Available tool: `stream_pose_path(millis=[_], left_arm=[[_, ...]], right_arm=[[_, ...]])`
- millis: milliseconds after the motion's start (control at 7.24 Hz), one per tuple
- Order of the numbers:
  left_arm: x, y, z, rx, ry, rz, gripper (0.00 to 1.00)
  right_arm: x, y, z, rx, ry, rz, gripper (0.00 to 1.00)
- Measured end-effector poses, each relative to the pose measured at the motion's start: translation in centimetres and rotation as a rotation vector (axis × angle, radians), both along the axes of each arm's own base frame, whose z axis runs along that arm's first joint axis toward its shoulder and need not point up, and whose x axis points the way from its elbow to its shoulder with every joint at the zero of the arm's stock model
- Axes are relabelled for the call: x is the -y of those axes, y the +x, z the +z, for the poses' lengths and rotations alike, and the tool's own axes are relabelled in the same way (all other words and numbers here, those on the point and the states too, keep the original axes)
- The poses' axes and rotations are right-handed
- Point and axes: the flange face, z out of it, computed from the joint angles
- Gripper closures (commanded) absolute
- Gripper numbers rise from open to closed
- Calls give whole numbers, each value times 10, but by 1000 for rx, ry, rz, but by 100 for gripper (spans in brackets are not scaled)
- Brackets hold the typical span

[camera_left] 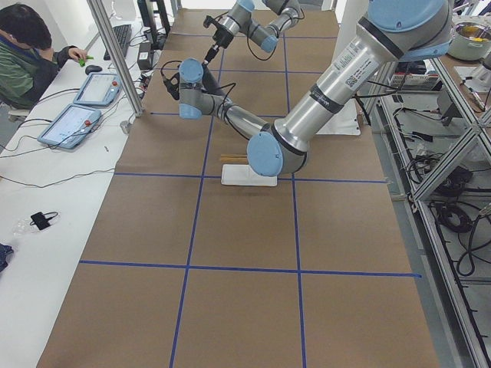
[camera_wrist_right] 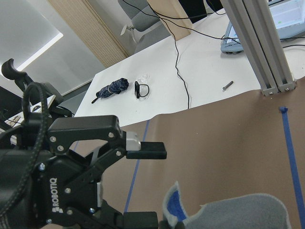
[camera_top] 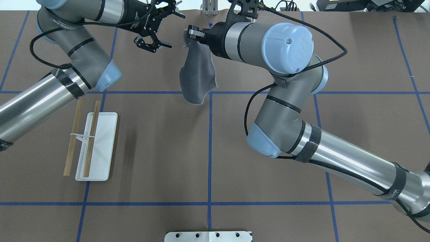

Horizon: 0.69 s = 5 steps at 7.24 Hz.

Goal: Hang towel on rack

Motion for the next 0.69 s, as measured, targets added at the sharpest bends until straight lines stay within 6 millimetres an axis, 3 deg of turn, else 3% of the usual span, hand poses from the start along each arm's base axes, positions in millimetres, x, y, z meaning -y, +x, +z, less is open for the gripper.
stream_pose_path(millis=[138, 276, 415, 691], left_arm=[[-8, 9, -5, -12, -7, 7, 25], [-16, 18, -10, -26, -16, 3, 76], [-22, 25, -14, -38, -22, -6, 100], [-26, 29, -16, -45, -26, -14, 100]], right_arm=[[-1, -2, -1, 0, 1, 1, 100], [-1, -3, -1, -1, 2, 1, 100], [-1, -4, -1, -2, 2, 1, 100], [0, -3, -1, -1, 4, 1, 100]])
